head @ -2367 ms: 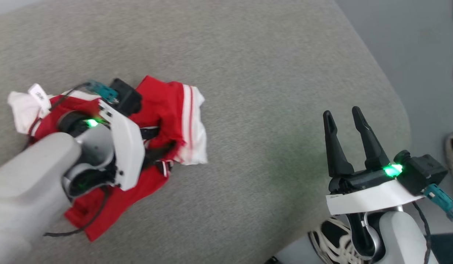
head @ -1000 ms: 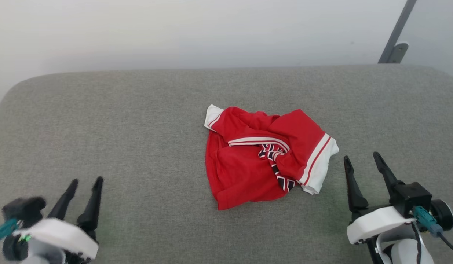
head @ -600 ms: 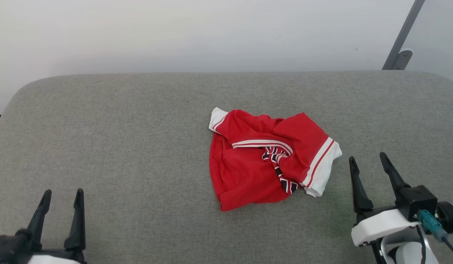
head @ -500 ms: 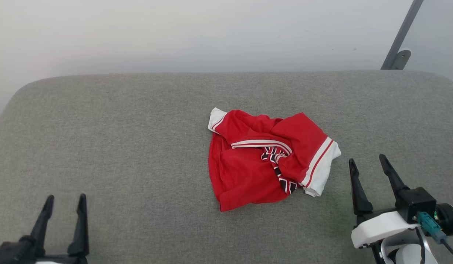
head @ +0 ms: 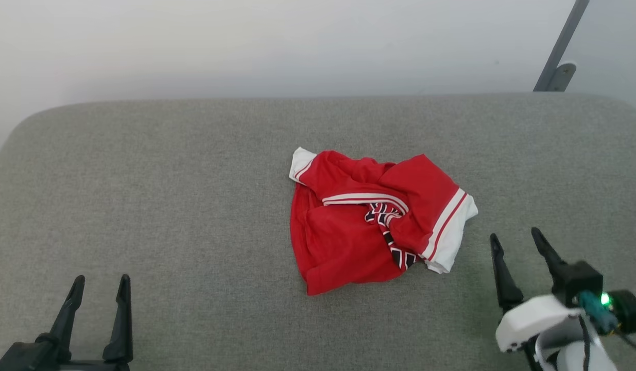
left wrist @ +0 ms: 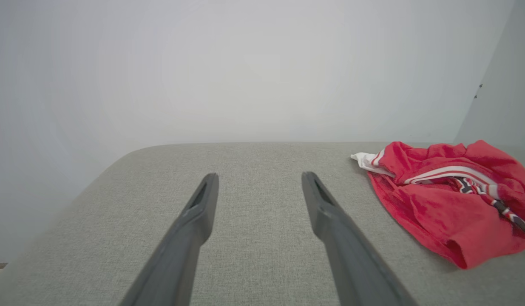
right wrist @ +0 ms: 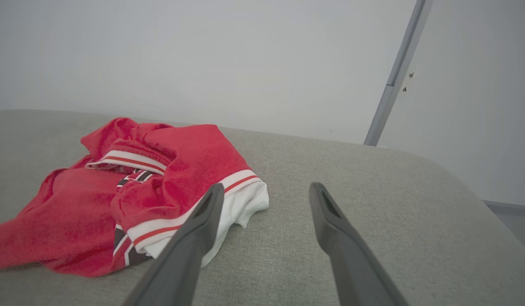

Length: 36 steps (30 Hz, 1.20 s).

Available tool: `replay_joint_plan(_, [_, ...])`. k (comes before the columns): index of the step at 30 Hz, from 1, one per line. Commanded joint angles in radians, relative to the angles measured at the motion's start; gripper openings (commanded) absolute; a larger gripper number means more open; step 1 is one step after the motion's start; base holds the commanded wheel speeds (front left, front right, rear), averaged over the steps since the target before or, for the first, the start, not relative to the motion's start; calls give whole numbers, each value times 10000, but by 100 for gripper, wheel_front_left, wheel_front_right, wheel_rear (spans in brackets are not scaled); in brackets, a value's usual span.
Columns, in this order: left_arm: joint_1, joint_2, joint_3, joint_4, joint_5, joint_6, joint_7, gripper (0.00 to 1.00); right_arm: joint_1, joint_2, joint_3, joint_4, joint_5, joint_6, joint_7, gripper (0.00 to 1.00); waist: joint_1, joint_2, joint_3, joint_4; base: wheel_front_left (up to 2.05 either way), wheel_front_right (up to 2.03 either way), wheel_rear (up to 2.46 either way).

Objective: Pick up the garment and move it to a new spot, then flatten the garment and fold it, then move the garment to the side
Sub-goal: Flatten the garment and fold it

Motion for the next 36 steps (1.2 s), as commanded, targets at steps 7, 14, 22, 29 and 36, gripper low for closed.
replay_joint_plan(7, [-390, -112, -217, -47, -256, 10, -47, 100, -1399, -932, 541, 609, 66, -7, 2486, 100, 0, -1, 771, 79, 0, 0, 0])
replay_joint_plan(14, [-1099, 50, -811, 239, -766, 12, -48, 100, -2937, -1928, 1666, 997, 564, -7, 5531, 100, 0, -1, 1890, 437, 0, 0, 0])
replay_joint_plan(22, [-1736, 18, -1149, 550, -1235, 11, -48, 100, -4009, -2417, 2634, 794, 1238, -7, 7508, 100, 0, -1, 2648, 846, 0, 0, 0])
replay_joint_plan(29, [-2090, -13, -1375, 731, -1368, 14, -49, 100, -4209, -2603, 3235, 934, 1608, -4, 9060, 76, 0, -1, 2872, 1093, 0, 0, 0])
replay_joint_plan(36, [-2059, -31, -1406, 862, -1407, 14, -47, 100, -4101, -2885, 2667, 456, 1790, -22, 8941, 0, 0, -1, 2762, 1084, 0, 0, 0])
